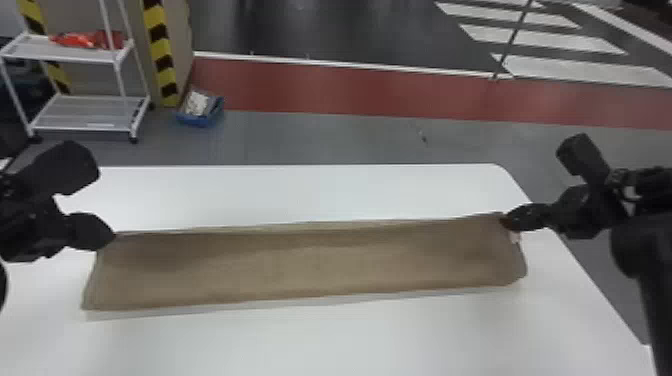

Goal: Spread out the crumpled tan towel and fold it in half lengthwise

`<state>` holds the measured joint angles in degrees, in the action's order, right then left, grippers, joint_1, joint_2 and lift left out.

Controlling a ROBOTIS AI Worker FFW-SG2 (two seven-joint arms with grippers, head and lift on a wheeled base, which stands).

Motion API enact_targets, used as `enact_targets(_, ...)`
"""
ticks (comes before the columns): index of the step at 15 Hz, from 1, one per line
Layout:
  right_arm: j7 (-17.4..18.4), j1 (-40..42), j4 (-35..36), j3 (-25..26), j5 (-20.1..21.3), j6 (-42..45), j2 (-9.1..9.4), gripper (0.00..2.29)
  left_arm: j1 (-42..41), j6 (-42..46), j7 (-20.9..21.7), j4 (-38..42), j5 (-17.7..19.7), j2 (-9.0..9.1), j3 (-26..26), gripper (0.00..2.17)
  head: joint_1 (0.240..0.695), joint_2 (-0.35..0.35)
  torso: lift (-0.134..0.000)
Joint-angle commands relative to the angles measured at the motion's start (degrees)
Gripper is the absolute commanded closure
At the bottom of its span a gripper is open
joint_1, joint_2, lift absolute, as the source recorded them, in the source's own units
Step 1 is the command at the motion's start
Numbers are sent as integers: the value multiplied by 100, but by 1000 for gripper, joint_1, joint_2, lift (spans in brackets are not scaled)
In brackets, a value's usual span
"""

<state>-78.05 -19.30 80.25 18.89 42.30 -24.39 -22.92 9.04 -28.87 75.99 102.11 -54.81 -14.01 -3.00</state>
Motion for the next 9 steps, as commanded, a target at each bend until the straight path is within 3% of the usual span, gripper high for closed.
enact_targets(1, -28, -179, -106, -140, 147, 0, 86, 1420, 10, 8, 3, -68, -12, -6, 1, 1420, 695, -167, -124)
enact_targets(9, -28, -478, -388, -219, 428, -123, 130, 1420, 19, 8, -5, -77, -3, -67, -61, 1420, 695, -139, -124)
